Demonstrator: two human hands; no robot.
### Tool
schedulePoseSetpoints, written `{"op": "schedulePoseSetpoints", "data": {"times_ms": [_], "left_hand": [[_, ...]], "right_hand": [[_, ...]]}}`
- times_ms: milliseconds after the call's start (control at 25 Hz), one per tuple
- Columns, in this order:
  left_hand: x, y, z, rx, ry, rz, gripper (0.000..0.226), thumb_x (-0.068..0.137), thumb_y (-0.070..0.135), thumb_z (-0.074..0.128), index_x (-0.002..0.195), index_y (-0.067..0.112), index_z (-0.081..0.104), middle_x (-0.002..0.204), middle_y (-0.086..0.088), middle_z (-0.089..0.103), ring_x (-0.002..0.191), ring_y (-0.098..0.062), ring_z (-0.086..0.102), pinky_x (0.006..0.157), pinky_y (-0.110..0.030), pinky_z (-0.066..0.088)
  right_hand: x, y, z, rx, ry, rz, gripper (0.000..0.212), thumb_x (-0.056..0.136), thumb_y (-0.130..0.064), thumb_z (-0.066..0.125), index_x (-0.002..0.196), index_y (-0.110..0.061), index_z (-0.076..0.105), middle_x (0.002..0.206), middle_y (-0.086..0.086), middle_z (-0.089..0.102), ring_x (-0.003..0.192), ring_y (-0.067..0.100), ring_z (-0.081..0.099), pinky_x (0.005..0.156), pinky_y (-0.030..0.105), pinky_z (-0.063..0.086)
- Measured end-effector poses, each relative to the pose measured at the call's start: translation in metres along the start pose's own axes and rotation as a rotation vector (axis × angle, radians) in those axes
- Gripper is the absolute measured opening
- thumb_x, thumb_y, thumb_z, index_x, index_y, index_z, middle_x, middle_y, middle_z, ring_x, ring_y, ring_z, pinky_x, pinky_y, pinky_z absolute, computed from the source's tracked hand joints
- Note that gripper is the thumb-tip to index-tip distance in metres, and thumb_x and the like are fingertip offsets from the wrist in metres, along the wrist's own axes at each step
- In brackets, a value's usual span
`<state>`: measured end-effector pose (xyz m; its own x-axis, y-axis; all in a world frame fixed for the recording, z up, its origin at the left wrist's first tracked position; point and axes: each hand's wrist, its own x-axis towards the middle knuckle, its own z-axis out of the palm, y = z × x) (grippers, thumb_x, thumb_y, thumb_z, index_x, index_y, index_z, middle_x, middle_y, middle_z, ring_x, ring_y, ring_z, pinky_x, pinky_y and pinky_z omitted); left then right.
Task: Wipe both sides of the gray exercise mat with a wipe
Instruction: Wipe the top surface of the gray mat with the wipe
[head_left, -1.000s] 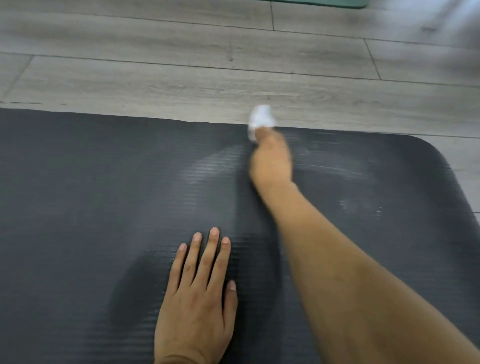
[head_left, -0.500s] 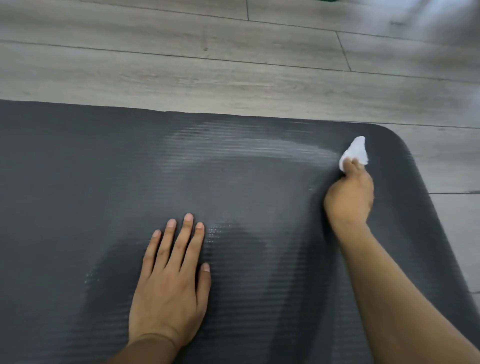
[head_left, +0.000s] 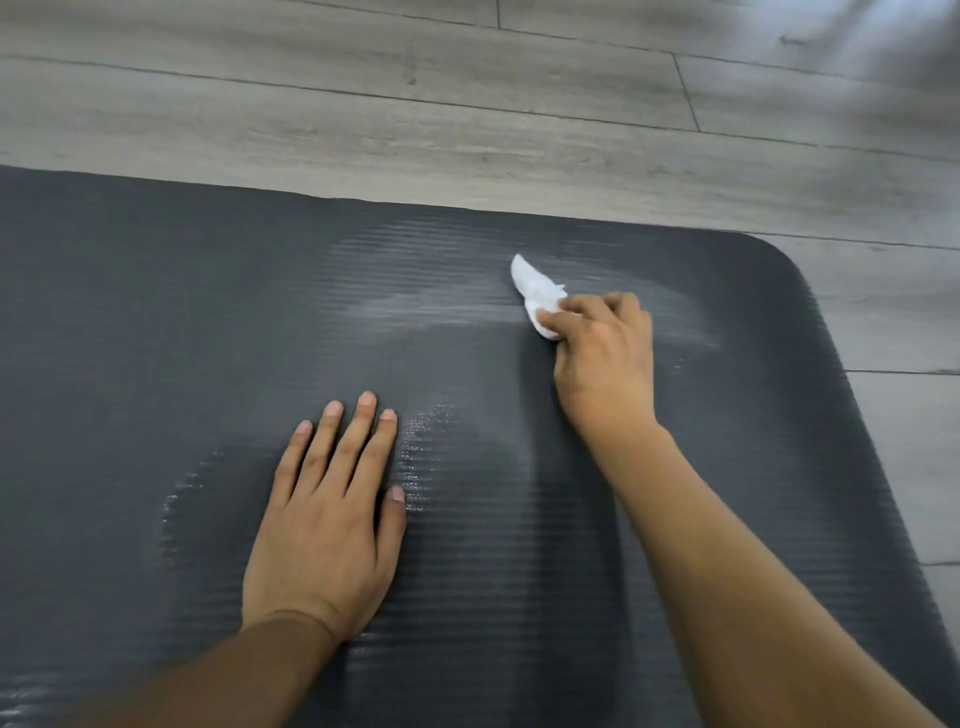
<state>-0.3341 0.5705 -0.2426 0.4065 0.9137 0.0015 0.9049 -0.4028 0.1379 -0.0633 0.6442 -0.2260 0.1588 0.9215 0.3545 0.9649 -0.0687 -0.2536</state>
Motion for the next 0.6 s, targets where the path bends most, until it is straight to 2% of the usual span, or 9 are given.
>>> {"op": "schedulePoseSetpoints", "data": {"times_ms": [80, 160, 320, 400, 480, 560, 600], "left_hand": [[0.0, 0.0, 0.0, 0.004, 0.001, -0.002, 0.062, 0.102, 0.039, 0.027, 0.159, 0.013, 0.03, 0.167, -0.004, 0.024, 0.156, -0.025, 0.017, 0.125, -0.049, 0.017], [0.0, -0.001, 0.0, 0.012, 0.009, -0.008, 0.063, 0.102, 0.039, 0.026, 0.159, 0.013, 0.03, 0.167, -0.004, 0.023, 0.156, -0.025, 0.018, 0.125, -0.048, 0.016], [-0.001, 0.0, 0.002, 0.013, 0.025, -0.009, 0.062, 0.103, 0.04, 0.025, 0.16, 0.015, 0.028, 0.168, -0.002, 0.021, 0.156, -0.023, 0.016, 0.126, -0.046, 0.014], [0.0, 0.0, 0.002, -0.003, 0.033, -0.005, 0.062, 0.102, 0.04, 0.025, 0.159, 0.015, 0.029, 0.168, -0.002, 0.022, 0.156, -0.023, 0.017, 0.126, -0.046, 0.014], [0.0, -0.001, 0.001, -0.01, 0.035, 0.0, 0.063, 0.102, 0.039, 0.026, 0.159, 0.013, 0.031, 0.167, -0.003, 0.024, 0.156, -0.024, 0.018, 0.126, -0.046, 0.015], [0.0, 0.0, 0.001, -0.017, 0.038, 0.004, 0.063, 0.101, 0.039, 0.026, 0.158, 0.012, 0.032, 0.167, -0.004, 0.026, 0.155, -0.024, 0.019, 0.126, -0.047, 0.015], [0.0, 0.0, 0.001, -0.018, 0.04, 0.003, 0.063, 0.101, 0.039, 0.026, 0.158, 0.012, 0.033, 0.166, -0.004, 0.026, 0.155, -0.025, 0.02, 0.126, -0.047, 0.016]], "right_hand": [[-0.005, 0.001, -0.012, -0.076, -0.095, 0.236, 0.025, 0.087, -0.021, 0.054, 0.101, -0.026, 0.075, 0.107, 0.001, 0.062, 0.092, 0.028, 0.046, 0.086, 0.039, 0.04], [0.002, -0.011, -0.011, -0.047, -0.079, 0.342, 0.026, 0.095, -0.029, 0.048, 0.1, -0.019, 0.071, 0.101, 0.005, 0.059, 0.088, 0.025, 0.042, 0.083, 0.036, 0.039], [0.015, -0.023, 0.002, -0.029, -0.019, 0.448, 0.022, 0.095, -0.017, 0.05, 0.11, -0.014, 0.065, 0.102, 0.006, 0.057, 0.095, 0.026, 0.049, 0.078, 0.033, 0.038], [0.005, -0.056, 0.013, 0.032, -0.042, 0.306, 0.019, 0.09, -0.013, 0.053, 0.098, -0.011, 0.07, 0.096, 0.008, 0.058, 0.091, 0.028, 0.049, 0.077, 0.037, 0.043], [-0.011, -0.094, 0.026, 0.102, -0.066, 0.007, 0.014, 0.082, -0.012, 0.06, 0.088, -0.01, 0.072, 0.09, 0.009, 0.06, 0.085, 0.03, 0.05, 0.074, 0.042, 0.046], [-0.016, -0.089, 0.025, 0.149, -0.13, -0.231, 0.017, 0.082, -0.011, 0.06, 0.091, -0.013, 0.074, 0.091, 0.007, 0.061, 0.085, 0.03, 0.051, 0.074, 0.04, 0.047], [-0.014, -0.067, 0.021, 0.144, -0.124, -0.268, 0.019, 0.082, -0.009, 0.06, 0.093, -0.014, 0.074, 0.092, 0.007, 0.062, 0.086, 0.031, 0.052, 0.075, 0.038, 0.046]]}}
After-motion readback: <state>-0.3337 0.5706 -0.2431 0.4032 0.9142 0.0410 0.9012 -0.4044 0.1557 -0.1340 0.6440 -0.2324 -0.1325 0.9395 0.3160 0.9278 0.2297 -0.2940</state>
